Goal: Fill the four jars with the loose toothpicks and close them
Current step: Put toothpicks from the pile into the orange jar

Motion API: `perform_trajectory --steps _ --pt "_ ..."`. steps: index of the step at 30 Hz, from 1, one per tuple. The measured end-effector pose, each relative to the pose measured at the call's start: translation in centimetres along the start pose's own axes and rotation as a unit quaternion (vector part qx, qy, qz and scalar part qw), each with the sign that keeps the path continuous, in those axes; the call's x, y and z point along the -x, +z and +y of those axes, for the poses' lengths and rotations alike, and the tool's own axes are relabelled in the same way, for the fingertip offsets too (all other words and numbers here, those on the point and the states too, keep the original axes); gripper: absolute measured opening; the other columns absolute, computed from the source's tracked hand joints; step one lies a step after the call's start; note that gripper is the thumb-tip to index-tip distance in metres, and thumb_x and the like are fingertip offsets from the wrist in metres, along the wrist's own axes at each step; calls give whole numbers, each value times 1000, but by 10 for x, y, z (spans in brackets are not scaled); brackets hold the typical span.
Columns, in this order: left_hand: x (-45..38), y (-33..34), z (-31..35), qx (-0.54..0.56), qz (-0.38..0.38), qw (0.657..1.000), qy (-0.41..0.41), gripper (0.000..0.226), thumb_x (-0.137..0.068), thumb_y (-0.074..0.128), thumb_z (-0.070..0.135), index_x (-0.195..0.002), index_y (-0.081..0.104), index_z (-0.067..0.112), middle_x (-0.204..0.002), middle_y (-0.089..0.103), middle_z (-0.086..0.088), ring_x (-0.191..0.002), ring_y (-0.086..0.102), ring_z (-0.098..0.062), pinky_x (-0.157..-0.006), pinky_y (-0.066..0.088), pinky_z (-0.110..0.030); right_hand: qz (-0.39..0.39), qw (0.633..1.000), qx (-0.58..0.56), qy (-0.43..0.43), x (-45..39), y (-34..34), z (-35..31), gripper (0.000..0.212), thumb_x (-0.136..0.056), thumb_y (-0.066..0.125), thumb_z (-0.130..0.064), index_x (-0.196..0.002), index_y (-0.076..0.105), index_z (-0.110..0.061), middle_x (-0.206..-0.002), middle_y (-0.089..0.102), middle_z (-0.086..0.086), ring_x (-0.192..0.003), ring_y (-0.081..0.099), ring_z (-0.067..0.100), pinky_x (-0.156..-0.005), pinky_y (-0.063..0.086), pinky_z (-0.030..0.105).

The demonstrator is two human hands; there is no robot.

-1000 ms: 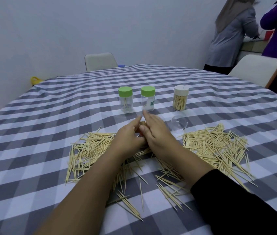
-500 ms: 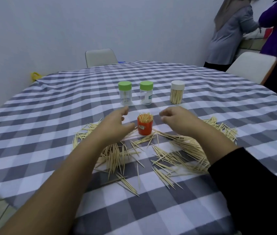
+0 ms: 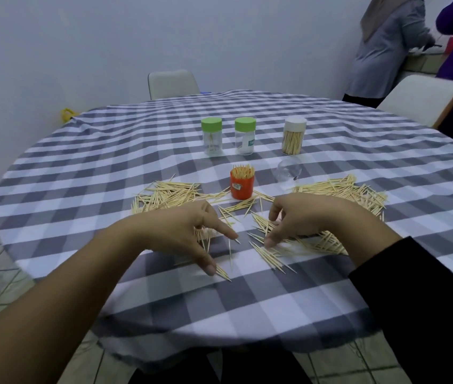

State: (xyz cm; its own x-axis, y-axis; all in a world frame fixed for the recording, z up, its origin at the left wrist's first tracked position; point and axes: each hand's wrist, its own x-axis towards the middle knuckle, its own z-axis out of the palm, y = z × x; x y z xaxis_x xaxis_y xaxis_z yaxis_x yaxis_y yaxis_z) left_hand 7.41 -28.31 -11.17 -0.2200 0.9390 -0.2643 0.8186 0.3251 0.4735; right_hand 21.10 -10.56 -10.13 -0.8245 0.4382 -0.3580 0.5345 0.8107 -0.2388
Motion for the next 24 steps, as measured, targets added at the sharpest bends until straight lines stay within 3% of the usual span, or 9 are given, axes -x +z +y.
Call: perform_trajectory --steps 3,7,10,15,19,24 --pt "-2 8 -3 -35 -8 999 29 57 -62 83 41 -108 54 59 -105 38 15 -102 38 -6 -92 36 -23 20 1000 -9 0 0 3 -3 49 -76 70 -51 -108 66 -14 -112 64 6 -101 59 22 -84 48 34" --pt "-6 12 -7 -33 13 998 42 35 -71 78 40 -98 61 56 -105 40 11 -102 38 -8 -93 38 -28 -14 1000 2 1 5 3 -7 77 -65 67 -70 -116 61 -13 -118 62 7 -106 58 23 -92 46 39" --pt "-10 12 -13 -49 60 996 47 20 -76 74 42 -91 66 53 -106 41 14 -103 37 -6 -93 39 -30 -37 999 23 8 7 3 -11 83 -59 74 -67 -123 54 -16 -122 59 6 -108 56 24 -94 45 39" --pt "-22 16 -26 -89 171 980 56 16 -75 72 45 -91 73 42 -99 41 23 -100 36 -3 -90 37 -30 -32 999 18 -4 4 4 -16 57 -74 74 -47 -118 60 -15 -116 62 3 -101 58 21 -88 48 35" --pt "-32 19 -35 -109 268 954 73 16 -76 74 39 -91 76 33 -95 47 19 -97 41 -6 -87 38 -31 -1 1000 22 -1 -5 6 -17 36 -81 66 -30 -111 65 -11 -112 64 8 -99 61 22 -80 52 33" --pt "-46 19 -41 -160 345 920 96 15 -77 76 32 -91 78 27 -87 59 8 -86 54 -17 -77 43 -32 61 997 37 10 -23 12 -14 15 -84 59 -17 -93 66 -8 -79 62 7 -69 56 21 -59 42 27"
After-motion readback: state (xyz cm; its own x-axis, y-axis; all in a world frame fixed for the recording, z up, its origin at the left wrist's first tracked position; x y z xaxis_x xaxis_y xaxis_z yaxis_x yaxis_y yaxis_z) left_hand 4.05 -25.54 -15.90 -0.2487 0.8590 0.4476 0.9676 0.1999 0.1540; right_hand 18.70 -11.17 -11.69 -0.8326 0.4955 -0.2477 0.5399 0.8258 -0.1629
